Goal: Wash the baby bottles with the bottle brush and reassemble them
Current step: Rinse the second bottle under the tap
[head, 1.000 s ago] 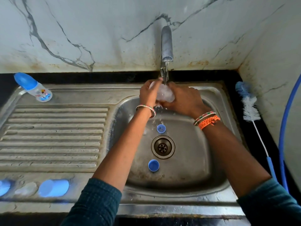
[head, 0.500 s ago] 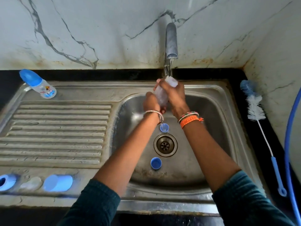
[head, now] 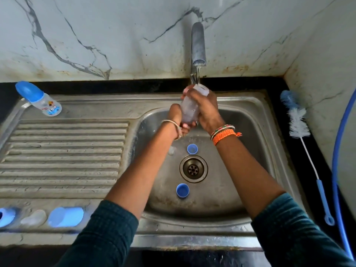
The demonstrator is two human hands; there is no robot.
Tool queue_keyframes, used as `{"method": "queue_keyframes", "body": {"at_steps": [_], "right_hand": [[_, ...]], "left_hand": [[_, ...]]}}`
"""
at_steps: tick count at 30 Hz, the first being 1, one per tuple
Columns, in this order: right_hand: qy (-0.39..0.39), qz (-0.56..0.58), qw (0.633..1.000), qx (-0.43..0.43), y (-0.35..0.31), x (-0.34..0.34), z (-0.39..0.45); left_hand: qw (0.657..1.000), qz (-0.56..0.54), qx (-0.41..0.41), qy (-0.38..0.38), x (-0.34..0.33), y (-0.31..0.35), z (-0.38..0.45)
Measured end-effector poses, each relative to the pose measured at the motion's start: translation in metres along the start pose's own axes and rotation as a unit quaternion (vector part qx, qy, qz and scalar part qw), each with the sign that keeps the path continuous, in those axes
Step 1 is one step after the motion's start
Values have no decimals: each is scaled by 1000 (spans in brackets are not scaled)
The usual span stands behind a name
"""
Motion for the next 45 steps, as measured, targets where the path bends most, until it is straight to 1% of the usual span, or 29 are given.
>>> {"method": "queue_keyframes", "body": {"at_steps": [1,2,3,4,6,8,9,11,14,16,18,19,22,23,24,26,29,30,32,33,36,38,39,40,41,42,43,44,45], "right_hand": [[71,-13,997,-18,3,2,4],[139,-34,989,-35,6,2,5],[190,-74,978,-35,6,0,3],[210,-128,969,-18,4,-3,0],[172,-223,959,39,0,-9,-8],[91,-317,941,81,1,-8,-11],[60,-363,925,99,2,-5,-11],[38,-409,899,150,-4,-1,-15],[71,-390,890,227,-5,0,-21],[65,-394,894,203,17,2,-15],[24,-455,883,113,48,8,-5],[21,-465,880,92,57,11,-1],[85,-389,910,119,53,8,-1],[76,-377,917,108,53,5,2],[40,-395,915,78,59,1,3],[7,-441,896,55,65,1,6],[104,-367,916,125,39,8,5],[104,-367,915,132,35,8,6],[42,-431,896,100,42,5,8],[34,-442,892,85,48,6,9],[109,-398,903,121,39,12,3],[69,-415,901,109,43,8,3],[44,-428,899,85,46,6,6],[40,-410,910,53,48,6,10],[52,-341,939,9,46,9,11],[55,-226,971,-55,46,10,10],[32,-87,987,-130,50,9,7],[-5,32,981,-192,52,5,2],[-39,105,965,-236,53,3,-3]], "left_hand": [[991,-17,-118,66,1,4,0],[962,-24,-236,135,3,8,-5],[935,-38,-307,170,3,7,-9],[930,-79,-316,170,2,2,-6],[949,-174,-234,119,3,-11,9],[964,-203,-169,35,4,-19,27],[973,-175,-151,4,4,-22,31],[988,-97,-118,-5,8,-27,37],[993,-55,-102,0,21,-27,44],[995,-41,-91,27,31,-24,45],[995,-20,-82,49,42,-27,46],[995,-18,-82,60,49,-28,49],[994,-36,-79,73,69,-27,57],[994,-29,-70,73,72,-27,58],[996,-24,-54,71,75,-30,57],[997,-18,-41,68,76,-33,57],[998,-7,-36,60,72,-36,58],[998,-2,-32,62,70,-37,59],[998,5,-20,62,65,-40,55],[998,3,-18,58,64,-40,54],[999,-2,-12,40,58,-41,58],[999,-5,3,38,54,-44,53],[999,-3,10,36,53,-45,50],[999,-6,17,28,51,-44,48],[999,-17,21,18,50,-43,47],[999,-33,27,9,50,-42,47],[998,-47,36,0,50,-41,47],[997,-56,47,-4,52,-42,46],[997,-57,55,-6,53,-41,45]]}}
Point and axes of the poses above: each hand's wrist, its own z-axis towards the middle knuckle, its own x-axis out of the back of the hand, y = z × x, the point moved 5 cm from there along z, towards the middle knuckle, and after that the axes turned 13 degrees about -z, right-handed, at the moved point
